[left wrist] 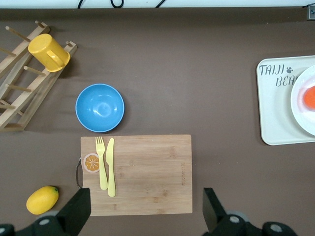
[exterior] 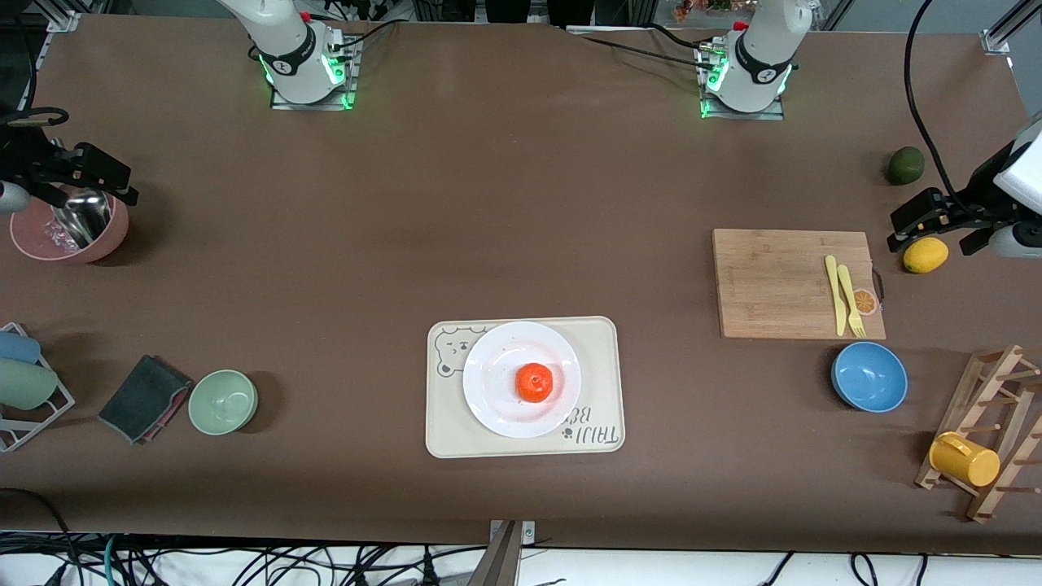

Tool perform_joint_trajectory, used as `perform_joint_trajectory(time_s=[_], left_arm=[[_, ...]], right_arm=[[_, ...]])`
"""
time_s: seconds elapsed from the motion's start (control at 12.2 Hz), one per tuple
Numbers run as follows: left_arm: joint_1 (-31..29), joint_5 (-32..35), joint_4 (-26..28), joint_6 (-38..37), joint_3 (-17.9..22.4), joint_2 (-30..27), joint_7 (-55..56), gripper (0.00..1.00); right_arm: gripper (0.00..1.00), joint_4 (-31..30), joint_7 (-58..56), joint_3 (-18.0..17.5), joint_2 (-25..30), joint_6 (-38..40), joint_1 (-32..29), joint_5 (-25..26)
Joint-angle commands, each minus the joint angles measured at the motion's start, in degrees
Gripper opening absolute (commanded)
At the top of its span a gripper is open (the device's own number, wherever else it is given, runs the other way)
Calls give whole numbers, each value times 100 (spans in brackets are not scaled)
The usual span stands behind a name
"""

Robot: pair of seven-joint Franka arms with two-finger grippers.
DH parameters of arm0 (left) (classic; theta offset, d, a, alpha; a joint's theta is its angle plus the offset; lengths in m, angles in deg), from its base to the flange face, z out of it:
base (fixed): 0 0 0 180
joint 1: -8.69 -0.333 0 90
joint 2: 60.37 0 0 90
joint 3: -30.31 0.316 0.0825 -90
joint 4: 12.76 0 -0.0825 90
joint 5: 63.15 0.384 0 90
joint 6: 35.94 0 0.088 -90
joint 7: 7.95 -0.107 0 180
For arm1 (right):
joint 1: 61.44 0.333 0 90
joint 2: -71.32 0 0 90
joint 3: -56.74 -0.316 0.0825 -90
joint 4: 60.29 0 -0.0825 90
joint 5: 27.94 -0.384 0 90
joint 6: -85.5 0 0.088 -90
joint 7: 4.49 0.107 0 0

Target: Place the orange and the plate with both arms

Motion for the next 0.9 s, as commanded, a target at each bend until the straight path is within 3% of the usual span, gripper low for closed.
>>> perform_joint_trajectory(time_s=[0.0, 0.82], left_arm=[[-5, -80, -74, -69, -25, 13, -104, 100], [-23, -80, -74, -69, -25, -4, -96, 100]], right_arm=[[100, 153, 89, -20, -1, 217, -4, 19], [100, 373, 194, -55, -10, 542, 58, -7]])
